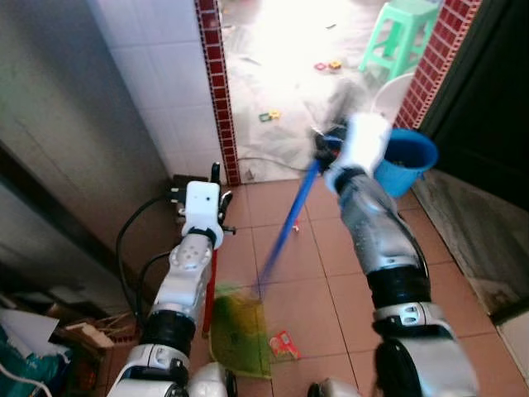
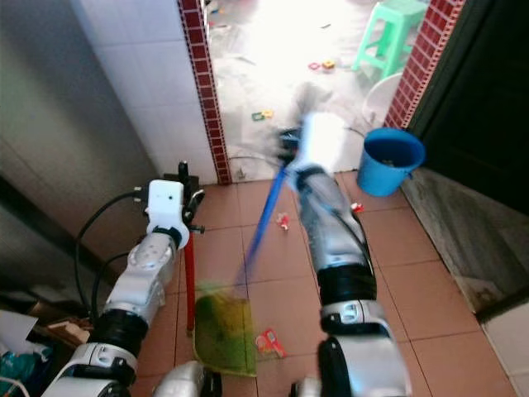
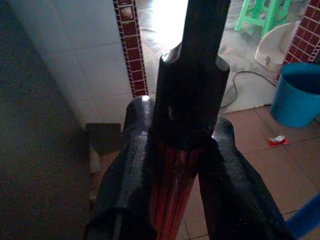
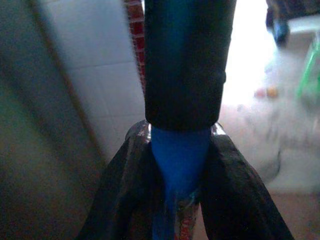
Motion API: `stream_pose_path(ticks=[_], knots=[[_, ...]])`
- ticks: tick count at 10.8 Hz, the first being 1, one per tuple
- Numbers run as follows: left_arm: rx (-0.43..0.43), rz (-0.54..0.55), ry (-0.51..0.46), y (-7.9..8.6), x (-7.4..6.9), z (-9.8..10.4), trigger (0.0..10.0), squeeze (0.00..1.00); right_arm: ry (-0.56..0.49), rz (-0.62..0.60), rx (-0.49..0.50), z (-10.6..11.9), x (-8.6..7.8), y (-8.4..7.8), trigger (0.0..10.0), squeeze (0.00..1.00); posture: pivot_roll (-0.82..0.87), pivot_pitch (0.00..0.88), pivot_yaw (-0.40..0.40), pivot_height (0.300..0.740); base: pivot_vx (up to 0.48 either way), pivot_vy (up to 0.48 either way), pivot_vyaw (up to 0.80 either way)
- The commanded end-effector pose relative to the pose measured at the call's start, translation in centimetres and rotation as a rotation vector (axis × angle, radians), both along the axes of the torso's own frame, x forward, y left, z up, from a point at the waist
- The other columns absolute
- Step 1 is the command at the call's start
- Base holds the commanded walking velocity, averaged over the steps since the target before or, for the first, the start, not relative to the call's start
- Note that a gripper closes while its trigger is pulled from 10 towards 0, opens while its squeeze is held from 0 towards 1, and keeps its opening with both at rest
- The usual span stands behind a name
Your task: Sweep floor
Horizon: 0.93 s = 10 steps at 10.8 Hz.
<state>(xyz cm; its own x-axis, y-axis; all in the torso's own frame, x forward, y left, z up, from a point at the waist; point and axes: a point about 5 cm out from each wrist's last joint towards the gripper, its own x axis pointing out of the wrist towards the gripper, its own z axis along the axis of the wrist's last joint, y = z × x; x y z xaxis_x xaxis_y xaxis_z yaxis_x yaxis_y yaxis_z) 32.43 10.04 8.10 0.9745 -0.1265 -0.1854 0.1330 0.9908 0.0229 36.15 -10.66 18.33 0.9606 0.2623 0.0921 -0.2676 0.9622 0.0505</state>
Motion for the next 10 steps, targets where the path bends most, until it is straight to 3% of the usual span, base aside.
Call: stream_pose_path(ticks=[1,2,3,5,6,10], knots=[[-0.029,-0.012,0.114,-0.4,-0.8,-1.9,10.0,0.0,-0.104,-0.012,-0.058,1.5,-0.3,-0.6,10.0,0.0,-0.02,0.072,0.038,0.74,0.0,0.0,0.0],[-0.041,-0.008,0.159,-0.4,-0.9,-2.4,10.0,0.0,-0.131,-0.051,-0.166,1.1,-0.3,-1.3,10.0,0.0,-0.02,0.072,0.039,0.74,0.0,0.0,0.0],[-0.134,0.03,0.217,-0.9,-1.0,-3.0,10.0,0.0,-0.147,-0.119,-0.271,0.5,-0.5,-2.2,10.0,0.0,-0.03,0.072,0.04,0.74,0.0,0.0,0.0],[-0.202,0.072,0.217,-1.2,-0.6,-2.8,10.0,0.0,-0.039,-0.188,-0.328,-1.5,-0.5,-3.3,10.0,0.0,-0.03,0.07,0.043,0.74,0.0,0.0,0.0],[-0.213,0.113,0.181,-0.9,-0.1,-2.1,10.0,0.0,0.035,-0.207,-0.305,-2.8,-0.5,-3.7,10.0,0.0,-0.03,0.069,0.045,0.74,0.0,0.0,0.0],[-0.171,0.2,-0.026,1.8,1.4,1.8,10.0,0.0,0.044,-0.235,-0.322,-3.3,-0.5,-3.9,10.0,0.0,-0.02,0.065,0.049,0.74,0.0,0.0,0.0]])
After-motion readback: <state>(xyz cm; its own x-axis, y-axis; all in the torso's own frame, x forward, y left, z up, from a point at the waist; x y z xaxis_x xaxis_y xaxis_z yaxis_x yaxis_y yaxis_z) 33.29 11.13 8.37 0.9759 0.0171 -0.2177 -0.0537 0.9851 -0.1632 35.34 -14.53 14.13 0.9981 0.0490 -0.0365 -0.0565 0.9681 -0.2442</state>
